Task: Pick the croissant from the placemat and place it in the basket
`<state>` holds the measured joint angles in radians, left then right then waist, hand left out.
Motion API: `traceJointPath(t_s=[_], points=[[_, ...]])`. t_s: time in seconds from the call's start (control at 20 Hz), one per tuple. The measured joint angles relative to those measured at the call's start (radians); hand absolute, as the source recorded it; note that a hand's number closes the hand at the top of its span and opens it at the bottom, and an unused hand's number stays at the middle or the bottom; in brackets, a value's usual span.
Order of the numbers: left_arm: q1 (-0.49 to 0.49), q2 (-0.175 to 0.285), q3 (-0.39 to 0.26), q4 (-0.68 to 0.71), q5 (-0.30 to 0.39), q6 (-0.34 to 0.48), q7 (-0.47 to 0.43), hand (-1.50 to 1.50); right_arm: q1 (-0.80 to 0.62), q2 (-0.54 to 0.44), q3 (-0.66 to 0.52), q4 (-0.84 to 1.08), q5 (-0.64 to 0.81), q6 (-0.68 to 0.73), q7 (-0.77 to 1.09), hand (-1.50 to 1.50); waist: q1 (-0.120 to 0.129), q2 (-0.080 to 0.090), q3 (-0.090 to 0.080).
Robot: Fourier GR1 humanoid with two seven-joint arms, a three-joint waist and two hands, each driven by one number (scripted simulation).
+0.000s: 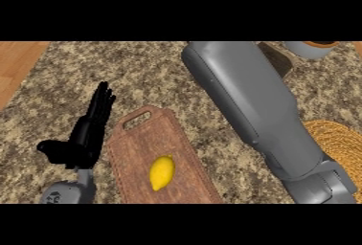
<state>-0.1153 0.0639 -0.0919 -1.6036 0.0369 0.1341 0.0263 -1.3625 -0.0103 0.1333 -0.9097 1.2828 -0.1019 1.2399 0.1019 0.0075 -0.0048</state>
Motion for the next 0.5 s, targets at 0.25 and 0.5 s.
traceJointPath(t_s=[0.25, 0.5], points=[[0.029, 0.007, 0.01, -0.012, 0.001, 0.0, -0.012, 0.0, -0.007, -0.001, -0.015, 0.055, 0.005, -0.024, -0.001, 1.5, -0.025, -0.002, 0.002], [0.053, 0.01, 0.022, -0.035, 0.008, 0.004, -0.009, 0.0, -0.007, -0.001, -0.032, 0.086, 0.013, -0.047, -0.004, 1.5, -0.046, -0.005, 0.003]])
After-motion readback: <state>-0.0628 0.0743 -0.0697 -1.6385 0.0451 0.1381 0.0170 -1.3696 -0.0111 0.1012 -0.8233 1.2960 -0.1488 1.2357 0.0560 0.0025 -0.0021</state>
